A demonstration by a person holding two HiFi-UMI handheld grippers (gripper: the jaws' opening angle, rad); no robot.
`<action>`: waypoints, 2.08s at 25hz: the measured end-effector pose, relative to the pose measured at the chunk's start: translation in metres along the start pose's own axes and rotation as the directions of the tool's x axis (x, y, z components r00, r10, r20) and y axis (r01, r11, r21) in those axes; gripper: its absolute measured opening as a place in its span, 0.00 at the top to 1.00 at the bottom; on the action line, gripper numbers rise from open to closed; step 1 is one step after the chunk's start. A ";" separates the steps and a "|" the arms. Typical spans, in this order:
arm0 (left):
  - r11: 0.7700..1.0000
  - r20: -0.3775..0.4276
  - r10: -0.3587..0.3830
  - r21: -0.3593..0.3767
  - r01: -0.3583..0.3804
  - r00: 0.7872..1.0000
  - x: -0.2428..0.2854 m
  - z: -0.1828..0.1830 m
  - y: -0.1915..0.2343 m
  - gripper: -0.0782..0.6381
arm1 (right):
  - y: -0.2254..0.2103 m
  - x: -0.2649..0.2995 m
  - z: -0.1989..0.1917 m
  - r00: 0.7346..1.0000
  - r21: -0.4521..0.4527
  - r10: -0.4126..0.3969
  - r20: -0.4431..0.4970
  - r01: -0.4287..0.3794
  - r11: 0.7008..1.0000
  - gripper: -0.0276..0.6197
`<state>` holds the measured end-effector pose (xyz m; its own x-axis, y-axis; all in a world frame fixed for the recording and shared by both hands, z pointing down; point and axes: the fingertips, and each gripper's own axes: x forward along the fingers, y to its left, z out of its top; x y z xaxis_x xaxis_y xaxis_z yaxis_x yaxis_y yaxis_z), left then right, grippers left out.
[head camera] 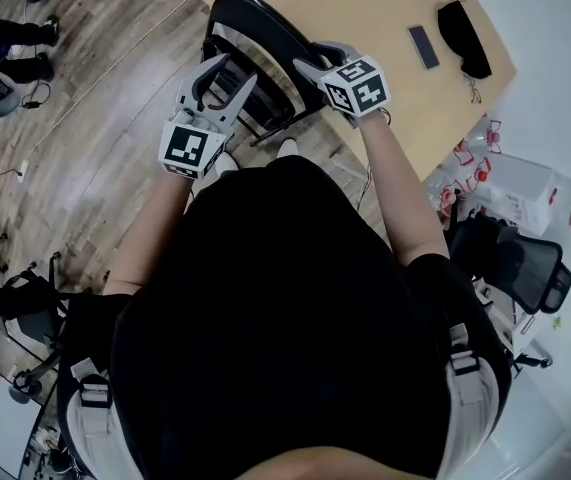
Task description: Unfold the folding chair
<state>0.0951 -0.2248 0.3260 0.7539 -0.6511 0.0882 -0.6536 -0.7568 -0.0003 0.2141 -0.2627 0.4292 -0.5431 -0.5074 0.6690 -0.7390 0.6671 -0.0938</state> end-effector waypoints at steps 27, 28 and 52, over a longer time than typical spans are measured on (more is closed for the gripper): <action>0.997 -0.014 0.077 -0.011 -0.077 0.997 0.010 -0.004 -0.003 0.63 | -0.057 0.078 -0.073 0.862 -0.111 -0.015 -0.507 -0.048 0.993 0.66; 0.997 -0.014 0.080 -0.014 -0.081 0.997 0.009 -0.005 -0.002 0.63 | -0.057 0.080 -0.073 0.858 -0.105 -0.011 -0.513 -0.050 0.993 0.67; 0.985 -0.056 0.164 -0.046 -0.166 0.985 -0.017 -0.023 0.006 0.63 | -0.046 0.089 -0.072 0.853 -0.032 0.009 -0.522 -0.030 0.999 0.72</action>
<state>0.0762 -0.2171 0.3473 0.6319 -0.7618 0.1431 -0.7722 -0.6347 0.0309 0.2283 -0.2997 0.5460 -0.2620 -0.1421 0.9545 -0.7093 0.6991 -0.0906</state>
